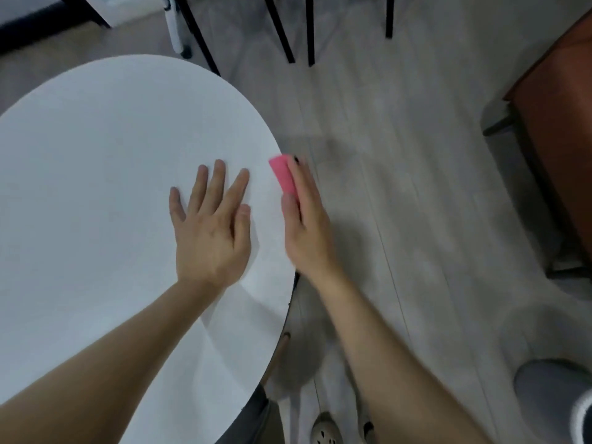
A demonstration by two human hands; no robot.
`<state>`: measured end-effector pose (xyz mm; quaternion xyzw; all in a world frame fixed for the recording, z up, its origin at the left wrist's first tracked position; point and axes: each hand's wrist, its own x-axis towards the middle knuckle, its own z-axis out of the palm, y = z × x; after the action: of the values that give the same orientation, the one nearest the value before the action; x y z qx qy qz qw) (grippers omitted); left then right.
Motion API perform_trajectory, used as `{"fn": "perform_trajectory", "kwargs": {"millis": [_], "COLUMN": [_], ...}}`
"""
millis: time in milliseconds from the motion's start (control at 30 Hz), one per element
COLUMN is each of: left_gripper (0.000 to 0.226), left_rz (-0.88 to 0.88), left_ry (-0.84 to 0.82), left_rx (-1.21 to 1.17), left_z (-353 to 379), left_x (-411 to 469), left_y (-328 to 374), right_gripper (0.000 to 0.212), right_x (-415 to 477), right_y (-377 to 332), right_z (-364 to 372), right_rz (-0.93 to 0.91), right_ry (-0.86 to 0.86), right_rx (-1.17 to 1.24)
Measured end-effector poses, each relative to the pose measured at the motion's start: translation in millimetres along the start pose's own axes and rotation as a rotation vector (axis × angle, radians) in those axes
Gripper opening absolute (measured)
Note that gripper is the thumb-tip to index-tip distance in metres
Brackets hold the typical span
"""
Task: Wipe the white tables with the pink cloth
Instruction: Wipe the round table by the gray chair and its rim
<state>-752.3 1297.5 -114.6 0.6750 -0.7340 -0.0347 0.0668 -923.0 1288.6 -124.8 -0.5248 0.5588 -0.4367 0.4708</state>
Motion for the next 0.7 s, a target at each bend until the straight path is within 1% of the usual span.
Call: {"fn": "perform_trajectory", "kwargs": {"millis": [67, 133, 233, 300, 367, 433, 533, 600, 633, 700], "left_gripper": [0.057, 0.057, 0.057, 0.059, 0.060, 0.060, 0.059, 0.059, 0.059, 0.060], "left_rz": [-0.002, 0.005, 0.016, 0.009, 0.000, 0.006, 0.016, 0.013, 0.014, 0.021], "left_ry": [0.000, 0.012, 0.031, 0.033, 0.031, 0.043, 0.051, 0.052, 0.051, 0.059], "left_rx": [0.000, -0.011, -0.024, -0.038, -0.041, -0.033, -0.025, -0.021, -0.021, -0.019], "left_z": [1, 0, -1, 1, 2, 2, 1, 1, 1, 1], "left_x": [0, 0, -2, -2, -2, -2, -2, -2, -3, -3], "left_y": [-1, -1, 0, 0, 1, 1, 3, 2, 1, 2], "right_gripper": [0.053, 0.053, 0.054, 0.058, 0.060, 0.059, 0.056, 0.054, 0.053, 0.053], "right_x": [54, 58, -6, -60, -80, -50, 57, 121, 136, 133], "right_y": [-5, -8, -4, 4, 1, -6, -18, -28, -31, -27], "right_z": [-7, -4, -5, -9, -14, -18, -18, -13, -9, -5], "right_rz": [-0.007, -0.011, -0.028, -0.035, -0.003, 0.027, 0.043, 0.064, 0.066, 0.065], "right_ry": [-0.096, -0.108, -0.050, -0.090, -0.147, -0.185, -0.213, -0.283, -0.309, -0.333], "right_rx": [-0.087, -0.090, -0.038, -0.046, -0.047, -0.053, -0.075, -0.119, -0.108, -0.007]}}
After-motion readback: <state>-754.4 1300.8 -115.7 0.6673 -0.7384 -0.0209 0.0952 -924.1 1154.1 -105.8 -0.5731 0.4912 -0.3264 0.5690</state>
